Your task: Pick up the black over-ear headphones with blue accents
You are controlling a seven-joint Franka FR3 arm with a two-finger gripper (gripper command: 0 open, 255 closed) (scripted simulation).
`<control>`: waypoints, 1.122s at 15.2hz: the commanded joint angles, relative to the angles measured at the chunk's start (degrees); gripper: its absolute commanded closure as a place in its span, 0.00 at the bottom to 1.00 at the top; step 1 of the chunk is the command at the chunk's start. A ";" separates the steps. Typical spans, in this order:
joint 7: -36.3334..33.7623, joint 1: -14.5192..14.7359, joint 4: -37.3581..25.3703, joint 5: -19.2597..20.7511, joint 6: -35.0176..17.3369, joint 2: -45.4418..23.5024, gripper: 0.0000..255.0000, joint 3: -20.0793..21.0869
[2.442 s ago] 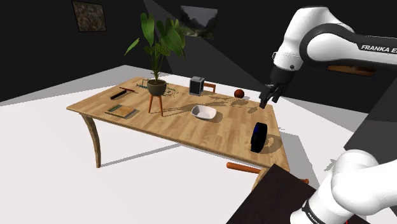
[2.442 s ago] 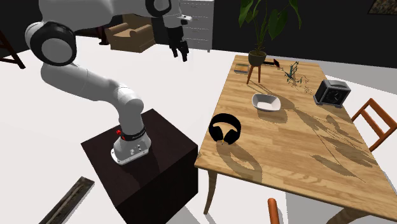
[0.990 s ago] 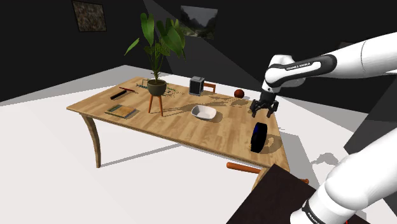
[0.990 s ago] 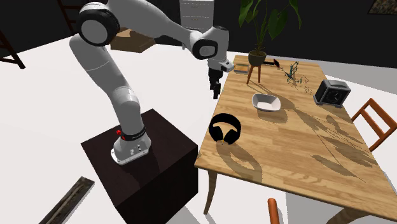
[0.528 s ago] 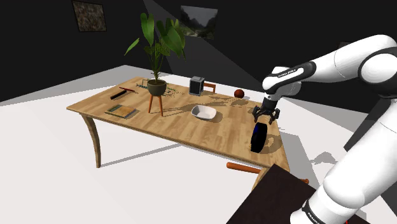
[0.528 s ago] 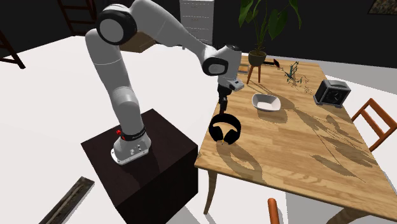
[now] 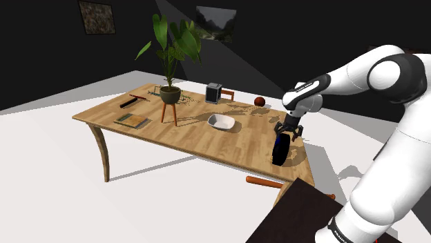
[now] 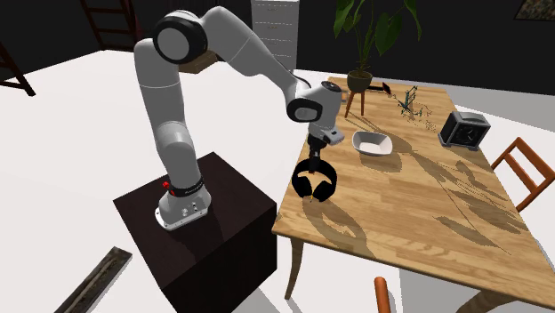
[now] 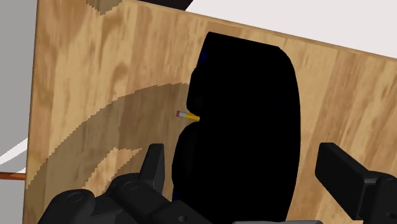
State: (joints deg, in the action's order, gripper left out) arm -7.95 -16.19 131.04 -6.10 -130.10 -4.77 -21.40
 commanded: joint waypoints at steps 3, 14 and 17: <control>0.83 -0.14 0.45 -1.00 -2.00 -1.69 0.00 0.12; 0.55 -0.10 0.26 -0.64 -1.28 -1.11 1.00 0.06; -0.24 0.00 -0.38 0.36 0.90 0.59 1.00 -0.09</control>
State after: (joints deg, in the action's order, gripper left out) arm -7.88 -16.26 130.89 -6.04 -129.88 -4.72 -21.49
